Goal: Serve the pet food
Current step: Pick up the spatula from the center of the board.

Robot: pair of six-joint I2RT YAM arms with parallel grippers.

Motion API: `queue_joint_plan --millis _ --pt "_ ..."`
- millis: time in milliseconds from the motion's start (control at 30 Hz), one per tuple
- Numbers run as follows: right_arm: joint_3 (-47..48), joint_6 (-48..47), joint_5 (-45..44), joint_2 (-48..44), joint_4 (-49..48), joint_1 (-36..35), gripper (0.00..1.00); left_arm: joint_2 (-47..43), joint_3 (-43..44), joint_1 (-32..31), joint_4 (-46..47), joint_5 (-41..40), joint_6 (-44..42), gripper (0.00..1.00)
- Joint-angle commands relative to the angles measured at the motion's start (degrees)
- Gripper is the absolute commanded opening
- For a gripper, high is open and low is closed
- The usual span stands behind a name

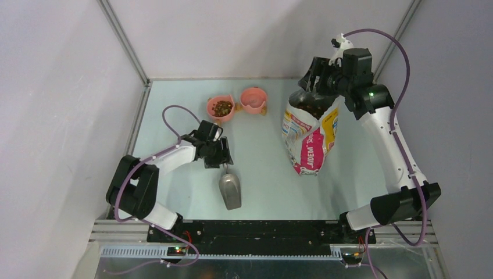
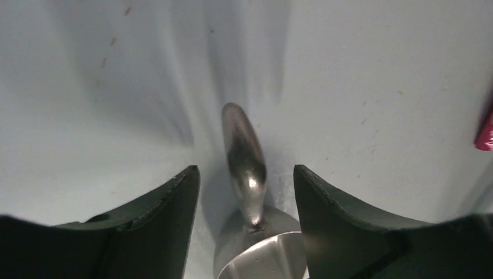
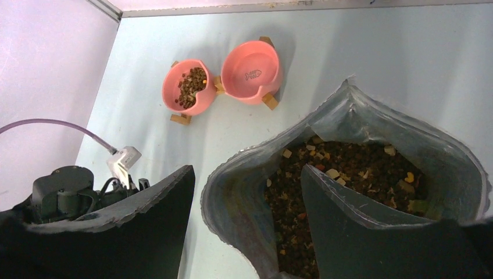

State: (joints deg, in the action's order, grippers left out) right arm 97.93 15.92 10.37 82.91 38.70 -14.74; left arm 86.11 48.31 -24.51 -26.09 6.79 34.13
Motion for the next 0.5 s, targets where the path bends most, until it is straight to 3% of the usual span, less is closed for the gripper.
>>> queue_joint_plan --millis 0,200,400,467 --pt "0.2 -0.1 1.8 -3.4 -2.0 1.0 0.72 0.1 -0.8 -0.3 11.3 5.9 5.3 0.61" --pt "-1.3 0.3 2.4 -4.6 -3.3 1.1 0.72 0.6 -2.2 -0.4 13.3 6.5 5.1 0.38" --pt "-1.4 1.0 2.6 -4.8 -2.8 1.0 0.72 2.6 -1.5 -0.2 14.0 7.7 3.7 0.26" --pt "-1.6 1.1 2.6 -5.2 -2.9 0.7 0.72 3.5 0.2 0.0 12.6 7.9 2.3 0.14"
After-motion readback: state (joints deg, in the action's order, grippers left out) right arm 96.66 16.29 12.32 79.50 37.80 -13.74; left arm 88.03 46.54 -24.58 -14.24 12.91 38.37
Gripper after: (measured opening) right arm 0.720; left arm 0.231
